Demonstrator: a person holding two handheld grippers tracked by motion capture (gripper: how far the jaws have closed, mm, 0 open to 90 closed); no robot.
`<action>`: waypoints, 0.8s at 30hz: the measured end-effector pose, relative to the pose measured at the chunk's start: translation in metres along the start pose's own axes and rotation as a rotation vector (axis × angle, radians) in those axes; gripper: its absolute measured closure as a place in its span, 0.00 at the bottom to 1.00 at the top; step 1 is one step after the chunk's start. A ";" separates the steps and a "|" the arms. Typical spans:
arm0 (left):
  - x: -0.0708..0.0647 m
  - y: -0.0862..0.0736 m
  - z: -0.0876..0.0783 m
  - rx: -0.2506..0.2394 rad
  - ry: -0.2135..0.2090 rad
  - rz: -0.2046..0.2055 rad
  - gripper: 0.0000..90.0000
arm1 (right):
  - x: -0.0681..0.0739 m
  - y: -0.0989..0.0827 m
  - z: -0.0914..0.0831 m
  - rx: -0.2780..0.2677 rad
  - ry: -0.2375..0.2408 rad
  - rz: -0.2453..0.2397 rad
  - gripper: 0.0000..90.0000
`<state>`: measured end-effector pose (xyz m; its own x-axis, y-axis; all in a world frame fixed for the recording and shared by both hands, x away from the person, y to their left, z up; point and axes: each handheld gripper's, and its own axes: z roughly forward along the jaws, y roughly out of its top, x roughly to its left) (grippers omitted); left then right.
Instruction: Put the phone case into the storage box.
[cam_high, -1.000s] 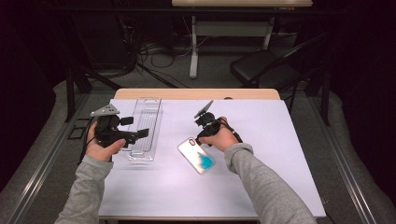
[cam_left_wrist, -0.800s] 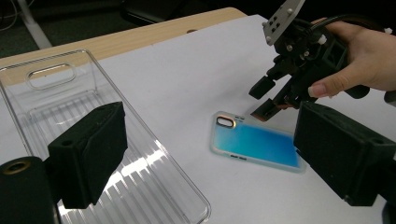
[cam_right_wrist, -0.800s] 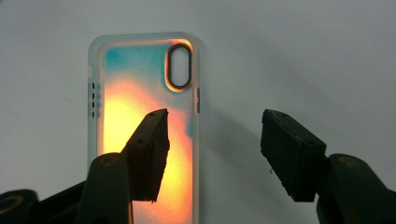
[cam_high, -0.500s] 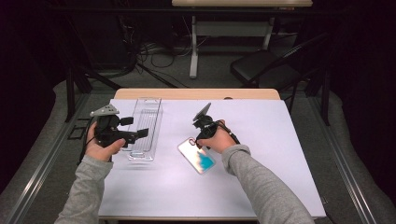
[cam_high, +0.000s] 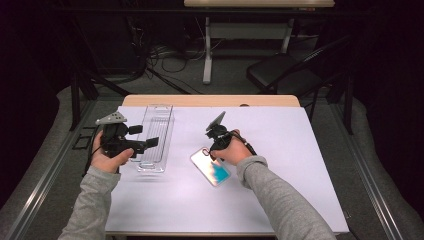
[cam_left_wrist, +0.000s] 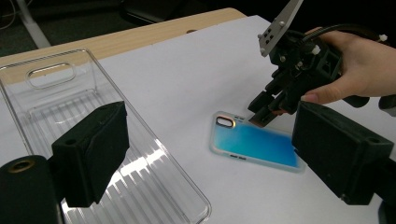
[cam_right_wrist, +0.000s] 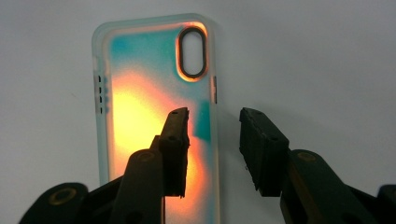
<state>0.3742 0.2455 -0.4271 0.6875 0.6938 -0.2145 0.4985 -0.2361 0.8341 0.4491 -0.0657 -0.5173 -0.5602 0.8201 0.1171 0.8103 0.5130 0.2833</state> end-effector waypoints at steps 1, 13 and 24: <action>0.000 0.000 0.000 -0.001 -0.001 -0.002 0.12 | 0.000 0.000 -0.001 0.007 -0.012 -0.006 0.69; 0.002 -0.001 0.000 0.005 0.004 -0.004 0.13 | 0.001 0.000 0.000 -0.013 -0.002 0.016 0.76; 0.003 -0.001 0.000 0.005 0.005 -0.014 0.13 | 0.002 0.001 0.002 0.032 0.000 0.017 0.76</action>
<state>0.3752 0.2481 -0.4286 0.6781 0.7002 -0.2232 0.5105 -0.2303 0.8284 0.4492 -0.0633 -0.5192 -0.5461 0.8288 0.1221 0.8249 0.5066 0.2510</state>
